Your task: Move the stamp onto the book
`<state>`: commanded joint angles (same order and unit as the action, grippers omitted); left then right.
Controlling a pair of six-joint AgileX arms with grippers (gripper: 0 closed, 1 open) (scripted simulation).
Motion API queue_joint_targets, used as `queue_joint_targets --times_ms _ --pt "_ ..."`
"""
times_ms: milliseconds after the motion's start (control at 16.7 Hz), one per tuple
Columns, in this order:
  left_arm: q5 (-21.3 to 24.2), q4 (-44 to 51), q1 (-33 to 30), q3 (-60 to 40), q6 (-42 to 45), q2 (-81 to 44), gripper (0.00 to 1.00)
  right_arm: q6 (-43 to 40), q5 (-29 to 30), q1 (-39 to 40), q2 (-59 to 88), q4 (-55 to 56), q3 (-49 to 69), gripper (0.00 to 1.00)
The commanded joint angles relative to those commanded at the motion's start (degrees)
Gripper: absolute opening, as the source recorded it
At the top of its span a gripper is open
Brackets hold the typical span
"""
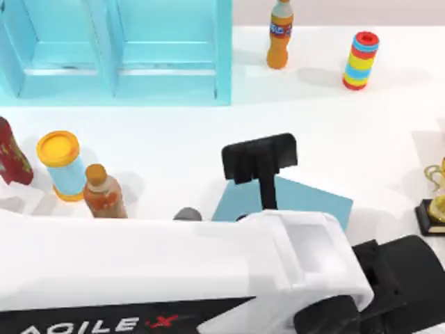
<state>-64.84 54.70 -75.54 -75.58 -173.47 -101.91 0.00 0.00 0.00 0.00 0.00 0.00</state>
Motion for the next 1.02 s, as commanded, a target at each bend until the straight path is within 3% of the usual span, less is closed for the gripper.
queue_joint_targets --times_ms 480,1020 --pt "14.20 -22.00 23.06 13.74 51.19 33.08 1.00 0.00 0.00 0.00 0.00 0.00 0.00 1.00" --pt "36.88 -42.21 50.31 39.97 113.26 69.86 1.00 0.00 0.00 0.00 0.00 0.00 0.00 1.00"
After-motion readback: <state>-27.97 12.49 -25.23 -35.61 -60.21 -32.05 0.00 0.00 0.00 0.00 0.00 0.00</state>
